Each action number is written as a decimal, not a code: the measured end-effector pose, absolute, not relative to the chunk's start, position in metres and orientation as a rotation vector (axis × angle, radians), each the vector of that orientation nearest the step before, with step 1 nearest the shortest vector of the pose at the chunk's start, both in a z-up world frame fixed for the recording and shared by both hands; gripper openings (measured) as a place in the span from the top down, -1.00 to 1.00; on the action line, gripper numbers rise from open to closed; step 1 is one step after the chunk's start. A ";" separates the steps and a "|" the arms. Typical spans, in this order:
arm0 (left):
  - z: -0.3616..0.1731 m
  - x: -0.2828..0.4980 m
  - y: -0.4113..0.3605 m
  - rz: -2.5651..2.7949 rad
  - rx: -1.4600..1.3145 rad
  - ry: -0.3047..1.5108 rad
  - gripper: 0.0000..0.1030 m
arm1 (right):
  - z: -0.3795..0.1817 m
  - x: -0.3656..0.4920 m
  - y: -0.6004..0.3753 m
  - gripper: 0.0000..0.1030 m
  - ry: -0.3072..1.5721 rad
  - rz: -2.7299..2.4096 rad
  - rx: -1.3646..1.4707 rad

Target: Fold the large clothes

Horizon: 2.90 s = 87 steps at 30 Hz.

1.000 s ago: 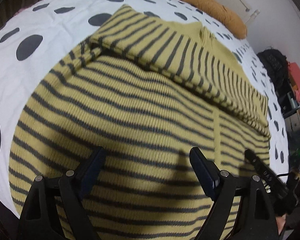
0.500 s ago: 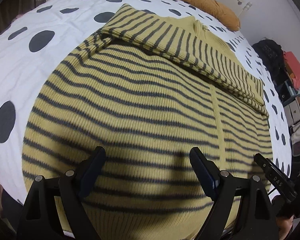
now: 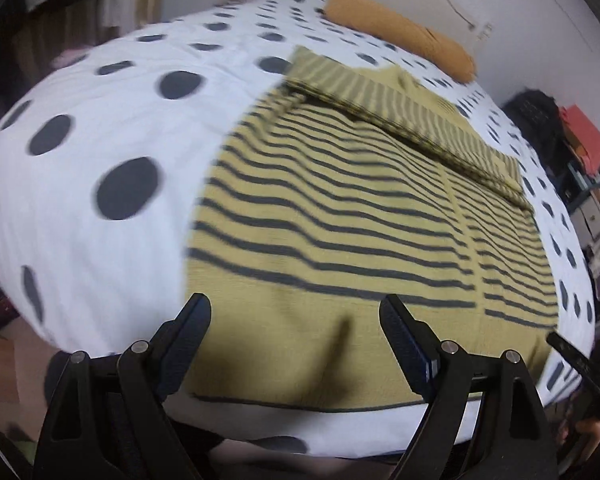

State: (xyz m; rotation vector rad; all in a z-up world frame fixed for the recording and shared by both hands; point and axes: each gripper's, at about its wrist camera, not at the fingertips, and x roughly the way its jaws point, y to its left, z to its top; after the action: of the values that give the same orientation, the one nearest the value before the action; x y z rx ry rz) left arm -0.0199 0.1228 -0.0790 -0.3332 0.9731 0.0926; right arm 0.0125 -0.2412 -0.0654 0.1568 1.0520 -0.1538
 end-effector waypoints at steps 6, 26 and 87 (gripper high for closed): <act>-0.104 -0.031 0.176 0.177 -0.399 1.014 -0.68 | -0.084 -0.007 -0.280 -0.39 1.083 -0.167 0.190; -0.140 -0.021 0.191 -0.152 -0.676 1.052 -0.69 | -0.113 -0.002 -0.280 -0.05 1.081 0.320 0.385; -0.026 0.413 0.183 -0.040 -0.482 0.818 -0.69 | -0.020 0.360 -0.329 -0.43 0.863 -0.049 0.299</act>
State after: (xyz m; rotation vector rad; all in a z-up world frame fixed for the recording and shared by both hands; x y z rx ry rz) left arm 0.4128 0.1833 -0.0261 -0.4823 0.8182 -0.0400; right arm 0.3595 -0.3287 -0.0204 0.2988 0.8632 -0.0493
